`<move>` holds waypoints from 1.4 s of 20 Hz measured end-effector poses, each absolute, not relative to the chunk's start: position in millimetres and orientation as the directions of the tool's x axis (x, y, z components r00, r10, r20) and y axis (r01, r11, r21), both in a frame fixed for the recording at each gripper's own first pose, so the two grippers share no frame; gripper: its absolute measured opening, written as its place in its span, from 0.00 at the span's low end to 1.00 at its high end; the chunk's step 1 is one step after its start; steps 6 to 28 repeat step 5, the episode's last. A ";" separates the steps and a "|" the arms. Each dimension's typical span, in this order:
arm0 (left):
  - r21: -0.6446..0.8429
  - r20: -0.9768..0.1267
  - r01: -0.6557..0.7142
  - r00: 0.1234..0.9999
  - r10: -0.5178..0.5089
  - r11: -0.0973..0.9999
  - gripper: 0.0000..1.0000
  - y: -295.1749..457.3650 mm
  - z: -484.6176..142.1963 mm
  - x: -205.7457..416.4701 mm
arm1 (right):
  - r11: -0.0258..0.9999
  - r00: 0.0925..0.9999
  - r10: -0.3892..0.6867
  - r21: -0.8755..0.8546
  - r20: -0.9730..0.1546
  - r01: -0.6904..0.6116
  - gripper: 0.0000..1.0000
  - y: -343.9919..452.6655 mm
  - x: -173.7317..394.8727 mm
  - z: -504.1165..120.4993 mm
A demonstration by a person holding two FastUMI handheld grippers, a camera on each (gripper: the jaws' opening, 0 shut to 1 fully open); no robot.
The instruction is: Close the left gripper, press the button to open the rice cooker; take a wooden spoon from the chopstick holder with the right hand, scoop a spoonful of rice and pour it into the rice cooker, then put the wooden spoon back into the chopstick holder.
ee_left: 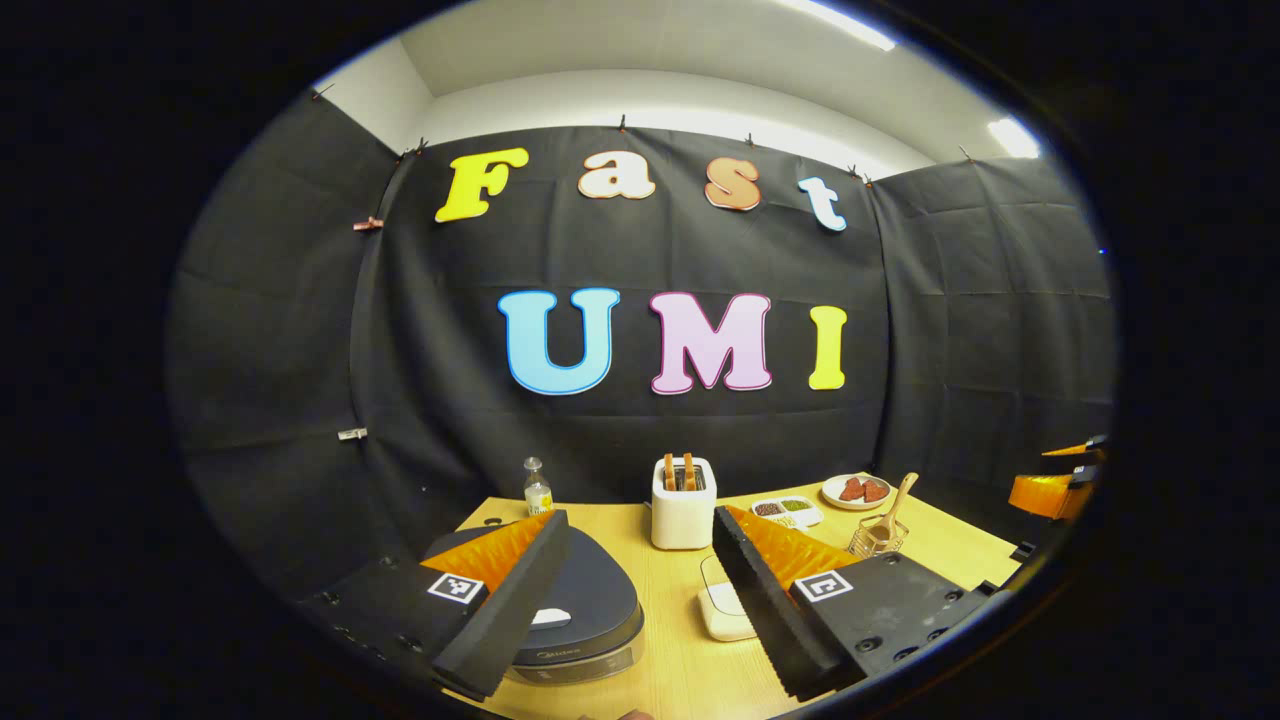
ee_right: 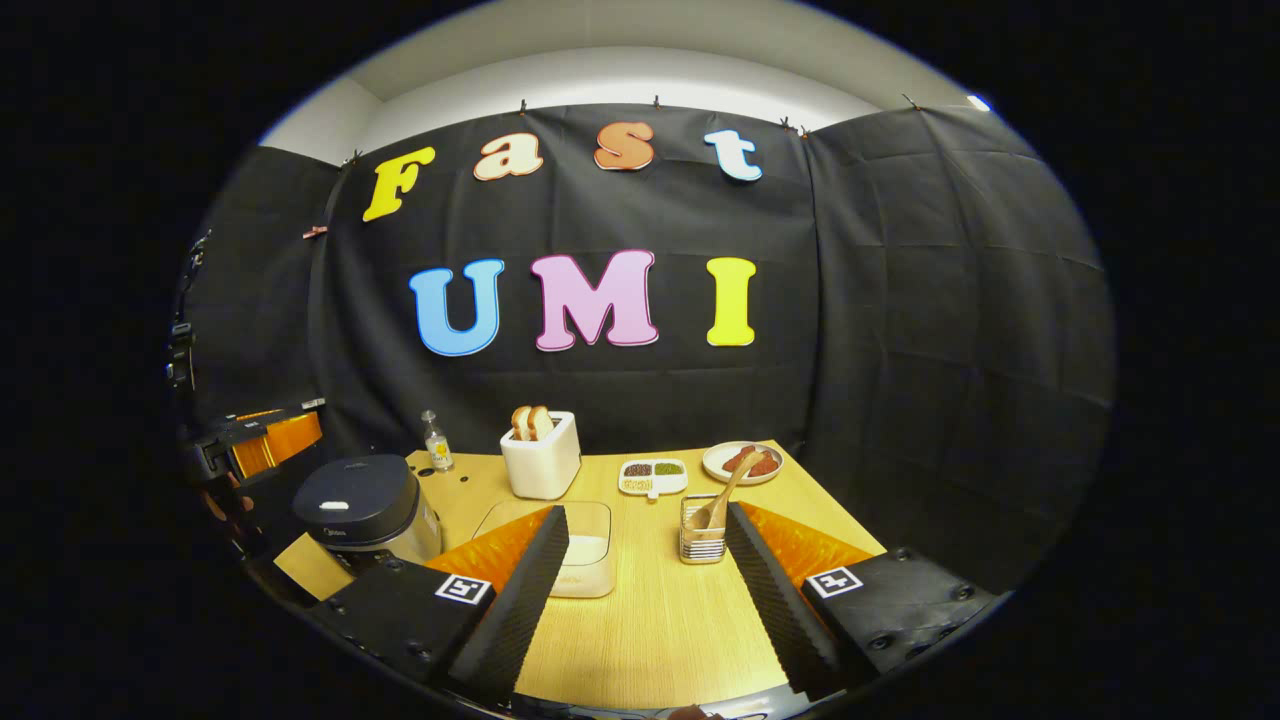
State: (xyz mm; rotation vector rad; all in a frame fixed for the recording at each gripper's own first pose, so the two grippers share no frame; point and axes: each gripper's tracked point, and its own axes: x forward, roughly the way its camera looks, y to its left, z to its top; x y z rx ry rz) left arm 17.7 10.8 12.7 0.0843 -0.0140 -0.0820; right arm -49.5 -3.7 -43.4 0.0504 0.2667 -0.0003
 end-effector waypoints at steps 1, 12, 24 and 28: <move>0.079 0.015 0.087 0.996 -0.088 0.993 0.97 5.7 15.3 15.4 | 0.999 0.968 0.005 0.048 -0.252 0.008 0.98 -4.1 -47.7 -40.1; 0.066 -0.010 0.117 0.993 -0.117 0.991 0.96 -14.4 10.6 7.9 | 0.996 0.971 -0.022 0.077 -0.236 0.041 0.98 -4.6 -41.2 -34.7; 0.066 -0.010 0.117 0.993 -0.117 0.991 0.96 -14.4 10.6 7.9 | 0.996 0.971 -0.022 0.077 -0.236 0.041 0.98 -4.6 -41.2 -34.7; 0.066 -0.010 0.117 0.993 -0.117 0.991 0.96 -14.4 10.6 7.9 | 0.996 0.971 -0.022 0.077 -0.236 0.041 0.98 -4.6 -41.2 -34.7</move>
